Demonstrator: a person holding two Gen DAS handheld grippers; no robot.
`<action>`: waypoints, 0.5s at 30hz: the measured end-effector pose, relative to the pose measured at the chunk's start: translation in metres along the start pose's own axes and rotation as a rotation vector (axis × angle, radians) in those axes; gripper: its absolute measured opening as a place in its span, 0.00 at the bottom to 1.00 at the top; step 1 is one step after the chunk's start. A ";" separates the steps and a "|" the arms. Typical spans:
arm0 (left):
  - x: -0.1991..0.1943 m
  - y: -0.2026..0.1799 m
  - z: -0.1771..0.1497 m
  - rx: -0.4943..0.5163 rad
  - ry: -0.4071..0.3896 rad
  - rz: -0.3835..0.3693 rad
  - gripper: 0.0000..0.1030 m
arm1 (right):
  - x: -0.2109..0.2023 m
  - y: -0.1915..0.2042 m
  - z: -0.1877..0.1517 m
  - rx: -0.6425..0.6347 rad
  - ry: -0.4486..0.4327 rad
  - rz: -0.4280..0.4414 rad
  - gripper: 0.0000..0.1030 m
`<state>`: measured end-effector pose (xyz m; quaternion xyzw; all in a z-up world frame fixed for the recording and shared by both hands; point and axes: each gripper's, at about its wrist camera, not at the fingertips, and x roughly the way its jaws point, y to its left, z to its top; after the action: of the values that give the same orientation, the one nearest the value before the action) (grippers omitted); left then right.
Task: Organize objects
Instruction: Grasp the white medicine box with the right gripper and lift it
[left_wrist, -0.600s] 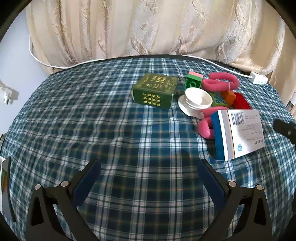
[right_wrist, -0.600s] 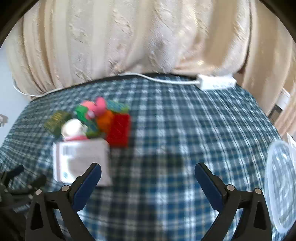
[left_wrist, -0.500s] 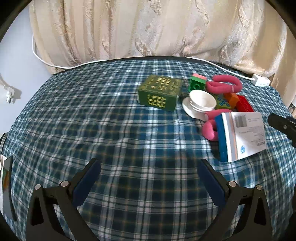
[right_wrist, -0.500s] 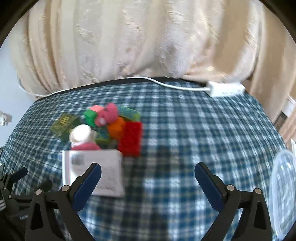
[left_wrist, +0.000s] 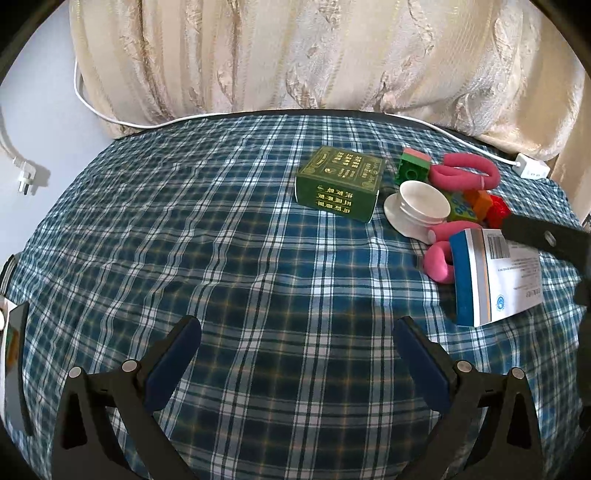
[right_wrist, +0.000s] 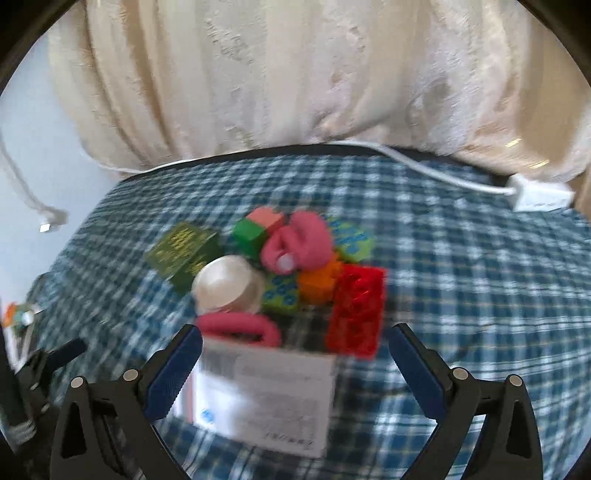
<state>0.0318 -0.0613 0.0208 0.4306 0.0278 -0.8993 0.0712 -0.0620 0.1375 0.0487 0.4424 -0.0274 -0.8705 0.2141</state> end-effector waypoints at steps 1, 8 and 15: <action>0.001 -0.001 0.000 -0.002 0.005 -0.001 1.00 | -0.001 0.001 -0.003 -0.010 0.011 0.035 1.00; 0.005 -0.002 0.002 -0.005 0.017 -0.002 1.00 | -0.020 0.016 -0.032 -0.159 0.022 0.113 1.00; 0.006 -0.001 0.002 -0.010 0.017 -0.003 1.00 | -0.028 0.037 -0.020 -0.269 -0.059 0.060 1.00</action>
<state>0.0259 -0.0615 0.0172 0.4380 0.0335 -0.8955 0.0719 -0.0191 0.1179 0.0673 0.3829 0.0701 -0.8721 0.2966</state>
